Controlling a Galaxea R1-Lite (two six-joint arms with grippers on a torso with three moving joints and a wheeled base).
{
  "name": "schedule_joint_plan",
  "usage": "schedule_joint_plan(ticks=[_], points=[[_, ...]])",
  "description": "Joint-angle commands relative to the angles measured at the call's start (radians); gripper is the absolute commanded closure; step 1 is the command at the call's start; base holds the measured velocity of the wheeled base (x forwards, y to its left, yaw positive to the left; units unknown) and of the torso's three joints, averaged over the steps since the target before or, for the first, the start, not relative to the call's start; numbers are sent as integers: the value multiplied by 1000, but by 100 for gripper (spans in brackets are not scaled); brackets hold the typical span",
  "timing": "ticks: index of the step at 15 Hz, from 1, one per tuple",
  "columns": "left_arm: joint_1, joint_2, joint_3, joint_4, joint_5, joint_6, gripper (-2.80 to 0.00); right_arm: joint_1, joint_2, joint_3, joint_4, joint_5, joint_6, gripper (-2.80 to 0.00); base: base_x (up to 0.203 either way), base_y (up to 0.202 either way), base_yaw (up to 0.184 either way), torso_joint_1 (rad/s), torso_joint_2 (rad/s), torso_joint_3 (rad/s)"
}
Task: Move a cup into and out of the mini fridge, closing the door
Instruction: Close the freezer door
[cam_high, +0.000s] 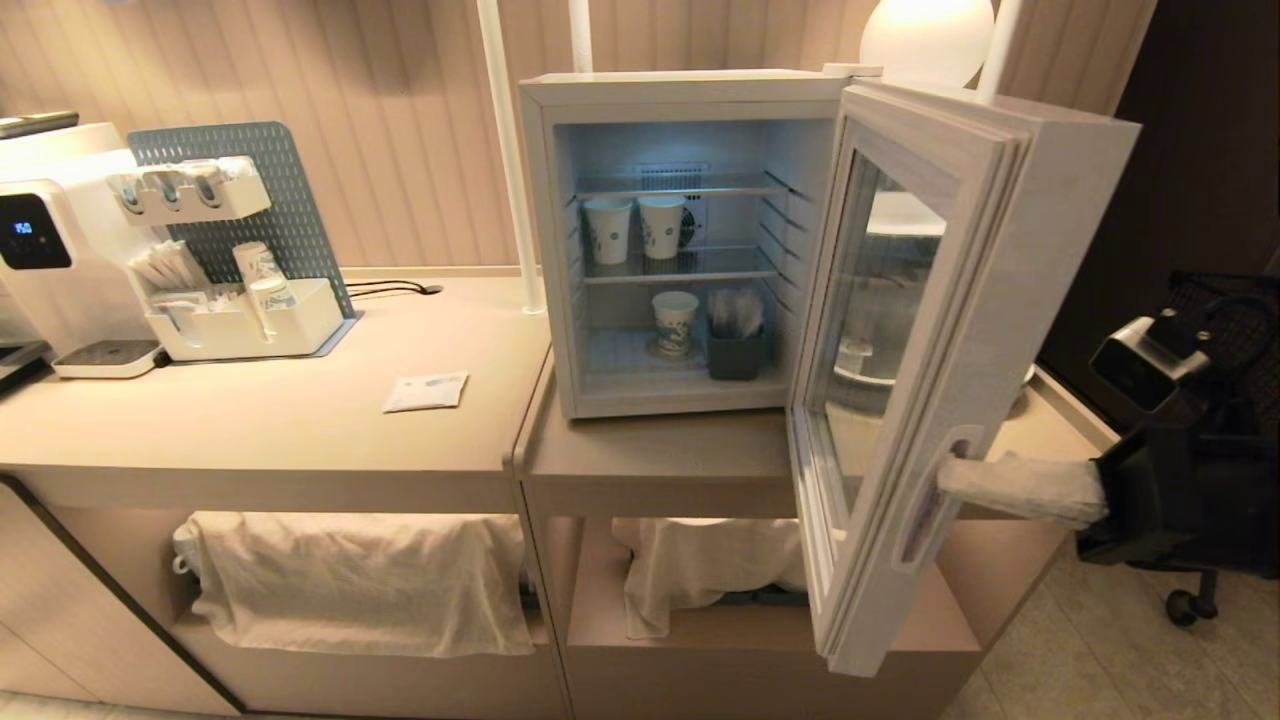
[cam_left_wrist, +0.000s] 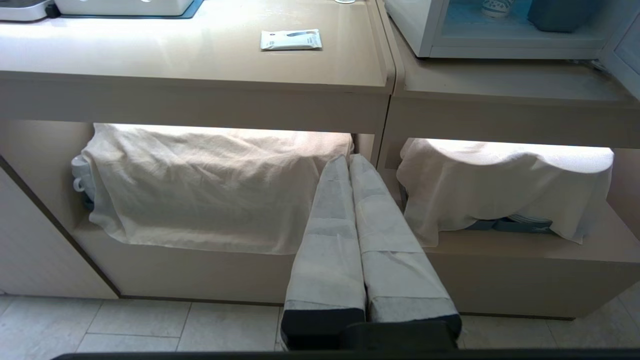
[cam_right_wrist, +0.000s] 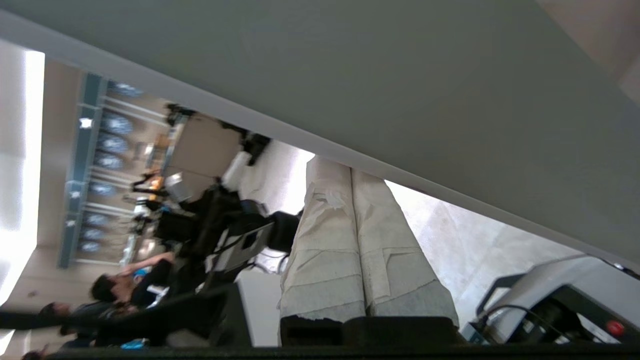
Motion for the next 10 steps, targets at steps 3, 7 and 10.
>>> schedule_joint_plan(ticks=[3, 7, 10], points=[[1, 0, 3, -1, 0, -1, 0, 312, 83, -30, 45, -346, -20, 0, 0, 0, 0, 0, 0, 0], [0, 0, 3, -1, 0, -1, 0, 408, 115, -214, 402, -411, -282, 0, 0, 0, 0, 0, 0, 0], [0, 0, 3, -1, 0, -1, 0, 428, 122, -306, 574, -457, -442, 0, 0, 0, 0, 0, 0, 0]])
